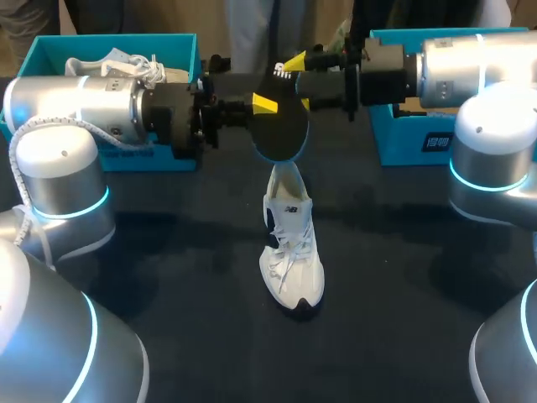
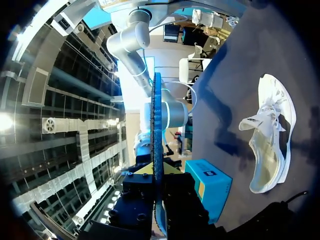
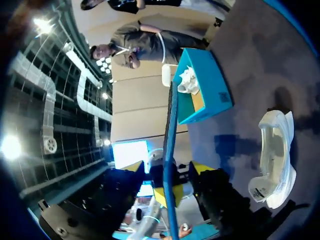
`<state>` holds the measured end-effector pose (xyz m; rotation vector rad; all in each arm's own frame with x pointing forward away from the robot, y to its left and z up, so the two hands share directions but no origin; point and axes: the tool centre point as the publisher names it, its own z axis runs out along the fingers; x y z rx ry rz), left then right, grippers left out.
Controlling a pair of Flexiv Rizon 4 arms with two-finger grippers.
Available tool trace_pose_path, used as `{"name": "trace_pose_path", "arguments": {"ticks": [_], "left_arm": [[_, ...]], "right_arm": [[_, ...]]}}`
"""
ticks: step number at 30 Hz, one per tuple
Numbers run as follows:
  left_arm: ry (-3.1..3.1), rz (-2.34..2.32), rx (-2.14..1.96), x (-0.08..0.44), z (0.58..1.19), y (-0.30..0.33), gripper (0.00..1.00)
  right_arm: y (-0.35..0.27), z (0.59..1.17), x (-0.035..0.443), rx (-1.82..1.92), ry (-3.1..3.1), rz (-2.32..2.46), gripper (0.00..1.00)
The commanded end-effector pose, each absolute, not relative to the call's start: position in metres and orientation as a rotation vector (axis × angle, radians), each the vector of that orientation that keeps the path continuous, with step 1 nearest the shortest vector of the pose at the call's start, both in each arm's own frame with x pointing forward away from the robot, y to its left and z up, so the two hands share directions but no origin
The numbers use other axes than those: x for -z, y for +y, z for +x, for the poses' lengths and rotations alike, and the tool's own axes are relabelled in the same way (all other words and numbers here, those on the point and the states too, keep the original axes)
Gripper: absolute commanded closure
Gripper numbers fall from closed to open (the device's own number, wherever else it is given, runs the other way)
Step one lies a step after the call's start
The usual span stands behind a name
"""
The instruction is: Take the shoe out of the shoebox, open the shoe tongue, remove and reinsert the insole, then place the shoe into the shoebox
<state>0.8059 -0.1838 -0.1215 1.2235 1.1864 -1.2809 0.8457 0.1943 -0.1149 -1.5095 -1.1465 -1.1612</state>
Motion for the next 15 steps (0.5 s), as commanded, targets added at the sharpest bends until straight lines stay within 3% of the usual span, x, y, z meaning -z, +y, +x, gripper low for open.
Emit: {"name": "trace_pose_path", "arguments": {"ticks": [1, 15], "left_arm": [[1.193, 1.231, 1.282, 0.119, 0.805, -0.17, 1.0], [1.208, 1.229, 1.338, 0.116, 0.803, -0.157, 1.0]], "right_arm": [[0.17, 0.829, 0.112, 1.166, -1.174, -1.511, 0.0], [0.137, 0.807, 0.103, 1.27, -1.272, -1.345, 0.0]]}}
